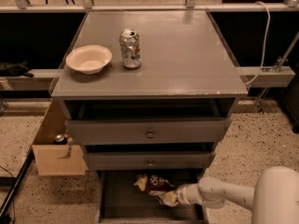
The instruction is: Place brown chip bag into bottom drawer
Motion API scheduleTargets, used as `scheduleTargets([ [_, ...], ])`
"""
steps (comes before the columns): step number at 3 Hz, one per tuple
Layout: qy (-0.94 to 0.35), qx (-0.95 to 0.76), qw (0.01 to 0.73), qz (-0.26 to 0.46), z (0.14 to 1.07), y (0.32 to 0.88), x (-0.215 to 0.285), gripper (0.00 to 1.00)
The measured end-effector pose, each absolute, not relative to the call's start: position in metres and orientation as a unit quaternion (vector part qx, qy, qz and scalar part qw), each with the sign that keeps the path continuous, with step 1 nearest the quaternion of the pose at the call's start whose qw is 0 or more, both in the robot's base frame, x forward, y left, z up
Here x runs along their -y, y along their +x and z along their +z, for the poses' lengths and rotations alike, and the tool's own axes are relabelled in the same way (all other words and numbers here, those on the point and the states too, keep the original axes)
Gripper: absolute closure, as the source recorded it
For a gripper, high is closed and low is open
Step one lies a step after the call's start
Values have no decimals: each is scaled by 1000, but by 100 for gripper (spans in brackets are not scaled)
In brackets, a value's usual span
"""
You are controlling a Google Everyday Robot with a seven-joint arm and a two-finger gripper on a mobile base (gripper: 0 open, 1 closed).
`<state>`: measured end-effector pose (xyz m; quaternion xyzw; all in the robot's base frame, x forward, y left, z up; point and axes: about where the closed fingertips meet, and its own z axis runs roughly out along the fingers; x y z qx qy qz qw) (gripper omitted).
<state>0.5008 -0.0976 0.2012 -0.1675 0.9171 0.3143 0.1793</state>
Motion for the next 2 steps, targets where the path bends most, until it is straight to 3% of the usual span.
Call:
scheduleTargets([
  [1, -168, -917, 179, 314, 201, 501, 98, 82],
  [2, -168, -917, 179, 314, 201, 501, 98, 50],
])
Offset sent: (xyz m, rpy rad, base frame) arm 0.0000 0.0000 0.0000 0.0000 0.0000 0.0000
